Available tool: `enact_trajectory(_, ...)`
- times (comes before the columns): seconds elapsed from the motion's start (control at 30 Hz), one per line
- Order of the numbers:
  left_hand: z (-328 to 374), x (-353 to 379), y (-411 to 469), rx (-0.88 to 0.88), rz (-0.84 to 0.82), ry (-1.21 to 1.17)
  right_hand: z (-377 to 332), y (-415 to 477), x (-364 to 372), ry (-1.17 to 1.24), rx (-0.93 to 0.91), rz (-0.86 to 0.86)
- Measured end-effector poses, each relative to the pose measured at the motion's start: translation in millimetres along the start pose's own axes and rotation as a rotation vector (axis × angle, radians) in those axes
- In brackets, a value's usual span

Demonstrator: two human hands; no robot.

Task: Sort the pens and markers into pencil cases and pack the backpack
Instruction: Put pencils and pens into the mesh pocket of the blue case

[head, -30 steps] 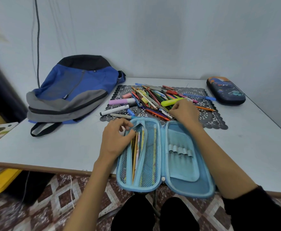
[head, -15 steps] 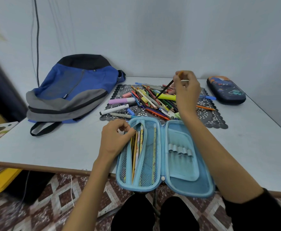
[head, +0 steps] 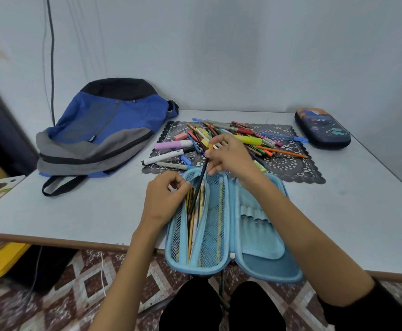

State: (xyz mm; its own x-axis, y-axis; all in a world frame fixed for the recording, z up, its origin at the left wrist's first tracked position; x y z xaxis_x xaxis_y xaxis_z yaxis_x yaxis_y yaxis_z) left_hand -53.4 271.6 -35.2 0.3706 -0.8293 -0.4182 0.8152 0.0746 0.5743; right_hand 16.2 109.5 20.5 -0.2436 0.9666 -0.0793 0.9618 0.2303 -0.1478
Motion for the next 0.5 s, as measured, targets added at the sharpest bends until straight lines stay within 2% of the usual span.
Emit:
enact_trajectory(0.13, -2, 1, 1, 0.012, -0.006, 0.007, 13, -4, 13, -0.060, 0.166, -0.172)
enact_trajectory(0.3, -4, 2, 3, 0.021, -0.019, 0.028, 18, -9, 20, -0.113, 0.255, -0.347)
enact_trajectory(0.5, -4, 2, 3, 0.053, -0.038, 0.061, 18, -10, 24, -0.308, 0.173, -0.312)
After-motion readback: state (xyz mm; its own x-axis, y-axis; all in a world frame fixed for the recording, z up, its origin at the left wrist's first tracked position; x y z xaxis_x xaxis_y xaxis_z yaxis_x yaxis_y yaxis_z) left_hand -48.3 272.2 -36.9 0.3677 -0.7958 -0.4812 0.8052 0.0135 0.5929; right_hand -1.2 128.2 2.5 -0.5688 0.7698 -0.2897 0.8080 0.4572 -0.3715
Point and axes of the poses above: each hand's wrist, its own y-axis towards the middle knuckle, its own x-axis out of the palm, z = x × y, the point moved 4 cm from there along y, towards the middle knuckle, and after that the axes turned 10 degrees about x, right-handed, at the moved point
